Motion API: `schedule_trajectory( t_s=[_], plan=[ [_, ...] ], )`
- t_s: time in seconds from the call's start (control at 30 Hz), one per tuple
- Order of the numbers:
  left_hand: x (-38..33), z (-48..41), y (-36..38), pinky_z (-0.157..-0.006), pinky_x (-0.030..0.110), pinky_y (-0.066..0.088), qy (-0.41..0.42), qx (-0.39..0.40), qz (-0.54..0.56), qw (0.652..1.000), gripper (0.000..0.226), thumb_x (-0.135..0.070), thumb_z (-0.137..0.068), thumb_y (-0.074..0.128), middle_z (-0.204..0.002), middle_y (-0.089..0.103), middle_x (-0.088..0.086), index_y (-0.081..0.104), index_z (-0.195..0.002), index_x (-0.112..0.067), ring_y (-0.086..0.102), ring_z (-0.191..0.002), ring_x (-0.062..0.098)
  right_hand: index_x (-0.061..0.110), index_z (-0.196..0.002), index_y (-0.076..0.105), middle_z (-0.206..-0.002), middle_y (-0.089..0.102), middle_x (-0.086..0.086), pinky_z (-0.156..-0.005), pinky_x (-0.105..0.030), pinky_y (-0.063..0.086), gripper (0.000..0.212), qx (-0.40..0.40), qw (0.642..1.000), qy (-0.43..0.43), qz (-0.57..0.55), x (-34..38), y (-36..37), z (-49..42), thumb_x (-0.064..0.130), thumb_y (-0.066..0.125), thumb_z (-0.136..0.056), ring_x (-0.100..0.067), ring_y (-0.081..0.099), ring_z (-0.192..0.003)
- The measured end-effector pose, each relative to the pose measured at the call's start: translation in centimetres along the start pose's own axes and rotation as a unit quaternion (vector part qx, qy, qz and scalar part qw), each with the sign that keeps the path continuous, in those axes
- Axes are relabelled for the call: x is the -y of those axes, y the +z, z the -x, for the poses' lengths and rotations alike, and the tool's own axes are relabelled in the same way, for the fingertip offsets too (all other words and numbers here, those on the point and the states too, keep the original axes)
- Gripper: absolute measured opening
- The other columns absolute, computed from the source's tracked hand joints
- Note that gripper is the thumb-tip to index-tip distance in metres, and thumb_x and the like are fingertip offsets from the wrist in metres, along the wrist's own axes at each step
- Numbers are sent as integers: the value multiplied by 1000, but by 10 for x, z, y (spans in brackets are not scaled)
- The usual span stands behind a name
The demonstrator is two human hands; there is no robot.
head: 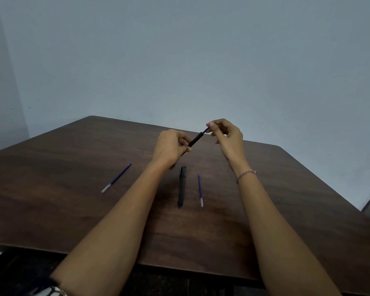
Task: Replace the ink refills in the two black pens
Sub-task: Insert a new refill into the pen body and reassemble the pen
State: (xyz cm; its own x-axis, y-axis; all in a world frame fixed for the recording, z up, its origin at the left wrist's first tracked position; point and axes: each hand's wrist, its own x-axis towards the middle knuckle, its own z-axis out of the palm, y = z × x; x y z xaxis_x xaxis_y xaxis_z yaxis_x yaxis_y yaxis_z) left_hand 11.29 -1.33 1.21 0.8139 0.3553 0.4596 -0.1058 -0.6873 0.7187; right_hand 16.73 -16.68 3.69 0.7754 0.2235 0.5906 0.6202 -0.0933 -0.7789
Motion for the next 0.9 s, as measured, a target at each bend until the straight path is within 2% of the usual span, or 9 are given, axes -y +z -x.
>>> schedule_trajectory(
  t_s=[0.1, 0.2, 0.33, 0.43, 0.47, 0.53, 0.63, 0.77, 0.9],
  plan=[
    [-3, 1, -1, -64, 15, 48, 9, 3, 0, 1000, 17, -12, -71, 79, -63, 60, -18, 72, -83, -21, 58, -63, -4, 14, -86, 68, -78, 69, 8, -56, -10, 45, 19, -8, 1000, -7, -16, 2, 2, -1, 33, 64, -88, 0, 60, -75],
    [-4, 2, -4, -56, 9, 44, -1, 3, 20, 1000, 18, -11, -70, 80, -62, 60, -17, 72, -84, -19, 58, -61, -4, 18, -88, 69, -80, 69, 9, -58, -12, 46, 18, -9, 1000, -9, -28, 2, 5, 0, 35, 63, -88, 0, 59, -77],
    [1, 0, -10, -51, 11, 46, -37, -17, 61, 997, 19, -10, -69, 81, -65, 62, -12, 69, -80, -20, 60, -62, -1, 22, -101, 71, -96, 69, 7, -74, -24, 50, 26, -31, 999, -4, -6, -2, 12, 2, 42, 57, -91, -3, 57, -86],
    [10, -4, -17, -52, 12, 44, -60, -58, 60, 995, 18, -11, -71, 79, -64, 61, -12, 68, -85, -16, 59, -62, -2, 23, -103, 71, -99, 69, 4, -70, -9, 44, 27, -30, 999, -13, 26, -8, 15, 4, 43, 57, -91, -2, 55, -80],
    [14, -5, -19, -54, 13, 45, -70, -78, 60, 993, 19, -11, -72, 79, -63, 60, -12, 69, -86, -15, 60, -63, -1, 24, -101, 72, -96, 70, 1, -66, -7, 42, 26, -22, 999, -21, 44, -11, 17, 4, 42, 57, -90, -3, 55, -77],
    [22, -6, -23, -63, 19, 50, -92, -128, 57, 986, 19, -11, -73, 78, -67, 61, -11, 69, -90, -14, 62, -68, 4, 24, -97, 71, -85, 70, -2, -67, -17, 45, 21, -1, 995, -42, 93, -14, 21, 6, 40, 58, -90, -11, 59, -75],
    [31, -1, -26, -73, 29, 54, -124, -217, 36, 968, 16, -11, -77, 74, -79, 66, -6, 69, -91, -17, 62, -74, 9, 22, -91, 71, -71, 64, 8, -67, -30, 49, 18, 19, 982, -68, 173, -15, 34, 10, 36, 60, -89, -13, 60, -77],
    [34, 6, -27, -75, 31, 54, -122, -280, 22, 952, 15, -12, -80, 71, -90, 71, 1, 69, -95, -15, 65, -80, 15, 26, -92, 70, -75, 63, 13, -64, -29, 48, 12, 84, 952, -82, 281, -12, 55, 16, 33, 62, -87, -11, 54, -89],
    [34, 6, -25, -73, 34, 54, -116, -283, 0, 952, 11, -14, -81, 70, -89, 72, 0, 69, -91, -18, 66, -80, 16, 27, -92, 70, -75, 68, 12, -62, -25, 50, 9, 135, 947, -38, 290, -6, 81, 19, 27, 67, -83, -7, 64, -81]
  ],
)
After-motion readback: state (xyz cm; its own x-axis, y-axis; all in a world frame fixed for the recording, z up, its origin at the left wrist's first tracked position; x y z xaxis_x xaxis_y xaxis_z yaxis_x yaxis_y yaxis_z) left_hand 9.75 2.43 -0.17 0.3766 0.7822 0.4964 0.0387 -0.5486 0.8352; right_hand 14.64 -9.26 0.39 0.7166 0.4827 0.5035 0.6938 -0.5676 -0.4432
